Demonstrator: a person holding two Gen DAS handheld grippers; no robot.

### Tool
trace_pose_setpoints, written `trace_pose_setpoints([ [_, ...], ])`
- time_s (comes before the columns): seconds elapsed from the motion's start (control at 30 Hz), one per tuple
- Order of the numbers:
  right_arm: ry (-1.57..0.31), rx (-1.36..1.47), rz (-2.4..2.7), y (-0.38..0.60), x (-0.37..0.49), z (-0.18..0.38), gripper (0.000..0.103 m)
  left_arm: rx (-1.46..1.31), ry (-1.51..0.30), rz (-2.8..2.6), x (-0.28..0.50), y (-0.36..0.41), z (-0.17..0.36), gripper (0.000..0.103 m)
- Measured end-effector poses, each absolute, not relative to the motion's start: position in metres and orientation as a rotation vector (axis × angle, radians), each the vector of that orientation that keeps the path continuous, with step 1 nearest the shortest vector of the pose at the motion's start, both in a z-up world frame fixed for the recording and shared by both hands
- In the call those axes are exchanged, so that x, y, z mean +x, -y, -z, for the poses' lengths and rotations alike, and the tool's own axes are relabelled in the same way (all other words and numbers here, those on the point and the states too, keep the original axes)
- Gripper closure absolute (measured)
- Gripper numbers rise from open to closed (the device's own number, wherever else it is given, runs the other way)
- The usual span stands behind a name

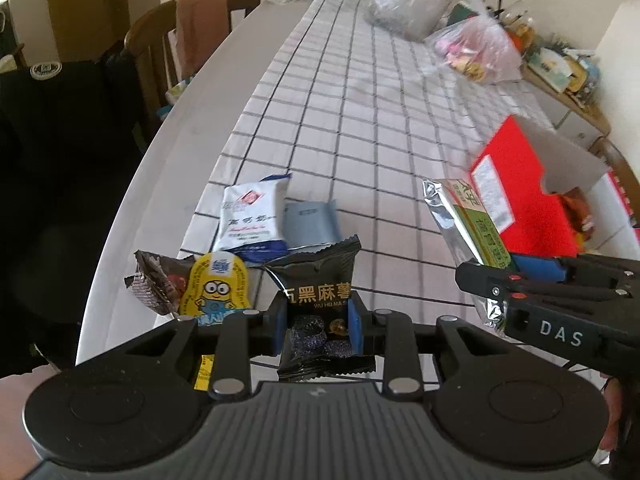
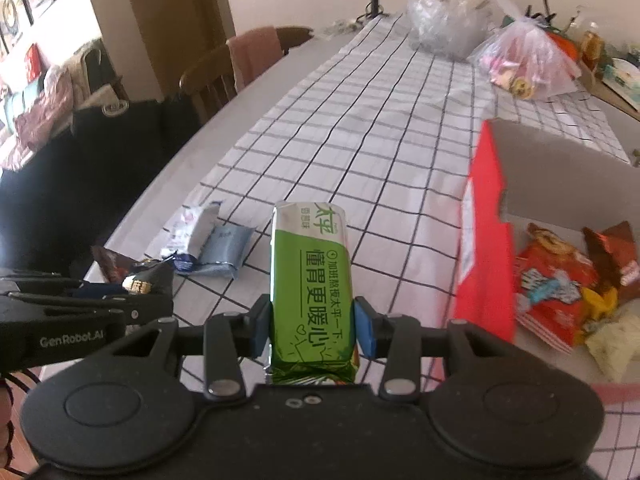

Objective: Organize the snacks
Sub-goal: 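Carry both packs into the red box and open both grippers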

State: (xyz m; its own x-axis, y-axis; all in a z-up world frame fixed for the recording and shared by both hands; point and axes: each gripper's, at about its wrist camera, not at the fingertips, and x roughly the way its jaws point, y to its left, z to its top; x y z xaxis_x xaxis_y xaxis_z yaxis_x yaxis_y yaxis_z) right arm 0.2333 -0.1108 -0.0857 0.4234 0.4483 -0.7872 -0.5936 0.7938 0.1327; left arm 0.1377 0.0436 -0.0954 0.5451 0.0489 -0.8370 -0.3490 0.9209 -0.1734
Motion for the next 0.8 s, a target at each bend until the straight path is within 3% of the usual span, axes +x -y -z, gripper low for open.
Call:
trace_pose_setpoints([
  [0.8,-0.763,-0.045,-0.492,0.253,0.241,0.008,0.062,-0.200,-0.831,0.006,0.187,0.081,0.008,0.074],
])
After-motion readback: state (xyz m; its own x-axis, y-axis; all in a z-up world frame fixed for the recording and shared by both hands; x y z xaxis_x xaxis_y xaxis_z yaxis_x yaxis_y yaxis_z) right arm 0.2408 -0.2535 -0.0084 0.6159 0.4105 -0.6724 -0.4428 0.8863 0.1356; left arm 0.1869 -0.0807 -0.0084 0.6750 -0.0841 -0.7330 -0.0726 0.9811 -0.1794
